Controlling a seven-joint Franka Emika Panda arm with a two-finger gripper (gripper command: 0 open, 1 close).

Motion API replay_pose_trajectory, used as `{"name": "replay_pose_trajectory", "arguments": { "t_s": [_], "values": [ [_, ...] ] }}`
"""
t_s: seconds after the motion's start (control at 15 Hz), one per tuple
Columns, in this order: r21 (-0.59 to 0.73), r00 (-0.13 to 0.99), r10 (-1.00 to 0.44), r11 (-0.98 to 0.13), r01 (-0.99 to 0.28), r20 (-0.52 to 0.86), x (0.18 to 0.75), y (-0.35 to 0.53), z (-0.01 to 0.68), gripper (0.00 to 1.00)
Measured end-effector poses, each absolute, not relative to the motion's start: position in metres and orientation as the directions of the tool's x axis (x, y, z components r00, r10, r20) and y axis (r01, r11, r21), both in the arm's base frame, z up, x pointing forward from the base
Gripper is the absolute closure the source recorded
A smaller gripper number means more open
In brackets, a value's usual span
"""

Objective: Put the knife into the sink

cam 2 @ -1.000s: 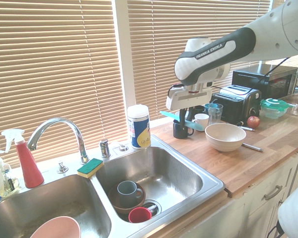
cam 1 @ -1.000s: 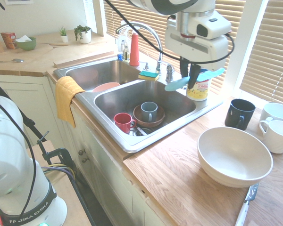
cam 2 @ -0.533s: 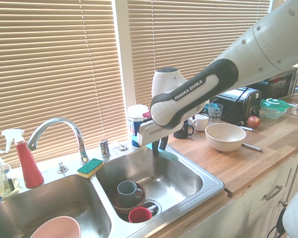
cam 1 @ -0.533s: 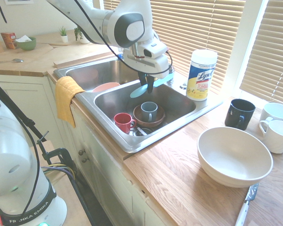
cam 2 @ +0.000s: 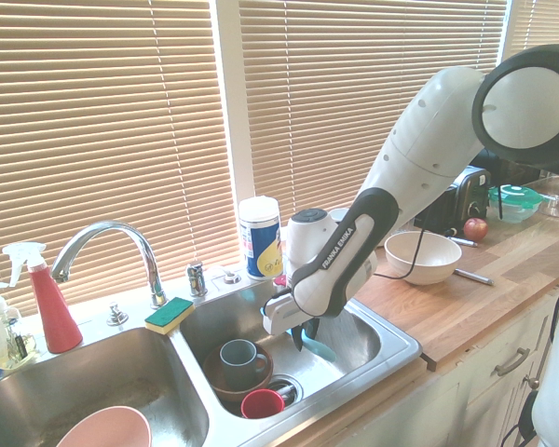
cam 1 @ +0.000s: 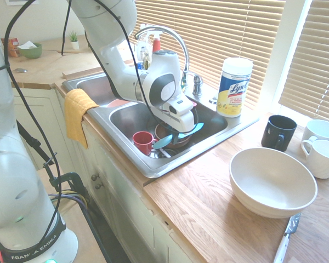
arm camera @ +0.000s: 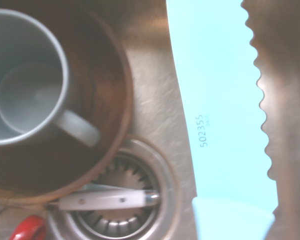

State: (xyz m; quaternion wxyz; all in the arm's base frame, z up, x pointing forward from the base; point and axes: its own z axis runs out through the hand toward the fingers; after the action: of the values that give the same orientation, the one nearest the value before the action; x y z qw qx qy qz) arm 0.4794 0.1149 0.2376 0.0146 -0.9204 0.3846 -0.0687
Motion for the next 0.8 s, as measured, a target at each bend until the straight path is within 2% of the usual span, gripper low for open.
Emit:
{"name": "replay_pose_trajectory", "arguments": {
  "t_s": [0.53, 0.6, 0.8],
  "values": [
    [-0.050, 0.658, -0.746, -0.664, -0.746, 0.104, 0.494, 0.137, 0.164, 1.00],
    [-0.047, 0.655, -0.748, -0.661, -0.748, 0.105, 0.494, 0.135, 0.160, 0.00],
    [-0.039, 0.642, -0.760, -0.648, -0.760, 0.101, 0.494, 0.135, 0.152, 0.00]
  ]
}}
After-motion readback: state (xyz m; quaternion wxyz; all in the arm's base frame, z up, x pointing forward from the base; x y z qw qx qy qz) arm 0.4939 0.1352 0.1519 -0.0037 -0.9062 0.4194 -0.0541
